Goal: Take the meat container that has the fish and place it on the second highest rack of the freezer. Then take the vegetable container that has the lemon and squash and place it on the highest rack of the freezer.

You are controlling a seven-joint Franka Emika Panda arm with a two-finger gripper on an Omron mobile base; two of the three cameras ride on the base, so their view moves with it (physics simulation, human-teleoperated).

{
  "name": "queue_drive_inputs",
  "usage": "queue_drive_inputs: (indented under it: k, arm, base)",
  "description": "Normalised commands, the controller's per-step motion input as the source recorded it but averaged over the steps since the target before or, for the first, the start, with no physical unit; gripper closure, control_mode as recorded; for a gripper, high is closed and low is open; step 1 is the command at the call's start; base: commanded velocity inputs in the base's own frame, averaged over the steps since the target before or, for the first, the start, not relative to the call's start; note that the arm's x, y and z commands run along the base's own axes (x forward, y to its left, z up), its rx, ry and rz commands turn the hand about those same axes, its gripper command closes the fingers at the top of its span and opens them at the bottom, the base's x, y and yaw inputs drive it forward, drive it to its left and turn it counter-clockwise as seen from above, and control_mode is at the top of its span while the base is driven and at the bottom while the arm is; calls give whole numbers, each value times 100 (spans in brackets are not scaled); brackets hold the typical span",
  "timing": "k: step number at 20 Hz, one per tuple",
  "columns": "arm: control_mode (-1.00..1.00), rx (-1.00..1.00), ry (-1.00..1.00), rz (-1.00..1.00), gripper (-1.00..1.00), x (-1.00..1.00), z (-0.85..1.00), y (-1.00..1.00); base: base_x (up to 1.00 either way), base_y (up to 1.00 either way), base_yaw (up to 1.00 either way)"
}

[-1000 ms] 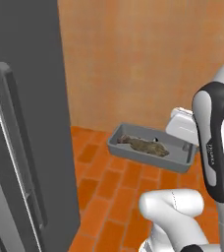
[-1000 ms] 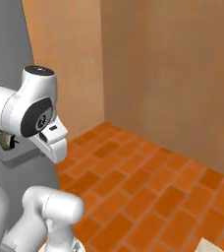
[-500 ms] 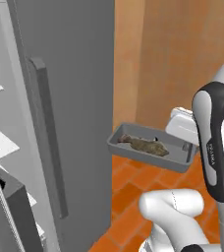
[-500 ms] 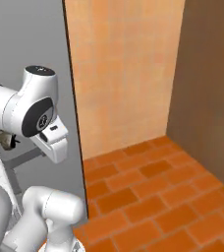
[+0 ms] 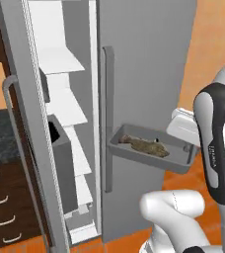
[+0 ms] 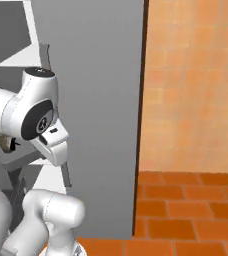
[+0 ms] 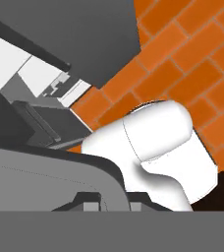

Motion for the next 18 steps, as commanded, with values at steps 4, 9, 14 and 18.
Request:
queue_drive_inputs:
  k: [4,9,14,18]
  arm:
    - [100,0,0,0,100,0,0,0]
    - [100,0,0,0,100,0,0,0]
    - [100,0,0,0,100,0,0,0]
    - [100,0,0,0,100,0,0,0]
  base:
    - [60,-4,71]
    - [87,-23,55]
    - [25,-19,45]
    - [29,-4,15]
